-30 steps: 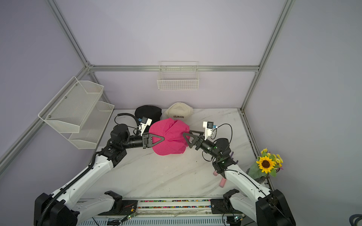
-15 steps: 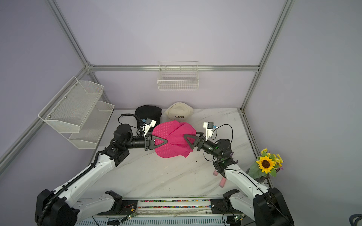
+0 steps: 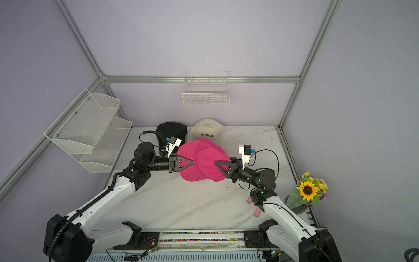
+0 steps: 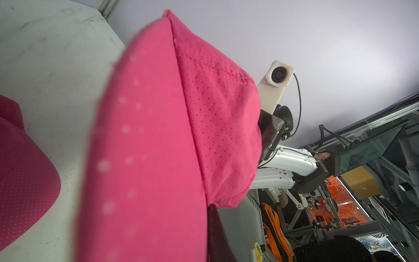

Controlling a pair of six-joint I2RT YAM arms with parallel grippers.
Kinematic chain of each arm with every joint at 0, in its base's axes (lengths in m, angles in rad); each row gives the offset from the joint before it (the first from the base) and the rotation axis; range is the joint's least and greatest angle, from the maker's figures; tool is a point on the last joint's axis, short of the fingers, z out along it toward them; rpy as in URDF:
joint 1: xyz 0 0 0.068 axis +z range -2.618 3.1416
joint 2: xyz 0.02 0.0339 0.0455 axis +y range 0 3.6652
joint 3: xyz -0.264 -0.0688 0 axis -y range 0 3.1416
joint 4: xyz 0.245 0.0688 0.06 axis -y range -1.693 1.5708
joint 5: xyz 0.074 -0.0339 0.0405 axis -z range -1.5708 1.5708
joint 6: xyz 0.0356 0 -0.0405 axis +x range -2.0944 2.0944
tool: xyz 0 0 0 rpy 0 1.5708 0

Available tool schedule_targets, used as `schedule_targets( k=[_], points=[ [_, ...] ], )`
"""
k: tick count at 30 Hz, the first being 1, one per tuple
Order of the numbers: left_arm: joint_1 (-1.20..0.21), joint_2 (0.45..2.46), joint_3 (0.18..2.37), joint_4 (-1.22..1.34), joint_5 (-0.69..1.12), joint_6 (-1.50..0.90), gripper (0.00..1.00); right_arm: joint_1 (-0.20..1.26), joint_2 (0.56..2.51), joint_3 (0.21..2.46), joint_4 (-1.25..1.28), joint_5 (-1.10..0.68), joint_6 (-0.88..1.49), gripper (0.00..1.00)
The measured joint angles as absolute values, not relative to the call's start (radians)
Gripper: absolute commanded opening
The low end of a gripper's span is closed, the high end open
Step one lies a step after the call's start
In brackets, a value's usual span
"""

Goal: Stack the baseball caps by color
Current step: Pick up the baseball cap from the center of the board.

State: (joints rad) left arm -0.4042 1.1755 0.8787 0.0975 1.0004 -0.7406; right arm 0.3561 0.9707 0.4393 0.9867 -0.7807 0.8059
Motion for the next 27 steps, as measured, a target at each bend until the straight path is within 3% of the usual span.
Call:
schedule_targets(
  k=[7,9,11,27],
  points=[
    [-0.397,1.166,0.858,0.123,1.008,-0.748,0.00,0.356,0.994,0.439,1.018,-0.806,0.820,0.23],
    [-0.392,1.166,0.852,0.124,1.008,-0.748,0.00,0.356,0.994,0.439,1.019,-0.809,0.825,0.15],
    [-0.386,1.166,0.851,0.124,1.008,-0.748,0.00,0.356,0.985,0.439,1.021,-0.803,0.825,0.01],
    [-0.378,1.107,0.817,0.019,0.899,-0.643,0.00,0.303,1.007,0.510,0.955,-0.901,0.790,0.00]
  ],
)
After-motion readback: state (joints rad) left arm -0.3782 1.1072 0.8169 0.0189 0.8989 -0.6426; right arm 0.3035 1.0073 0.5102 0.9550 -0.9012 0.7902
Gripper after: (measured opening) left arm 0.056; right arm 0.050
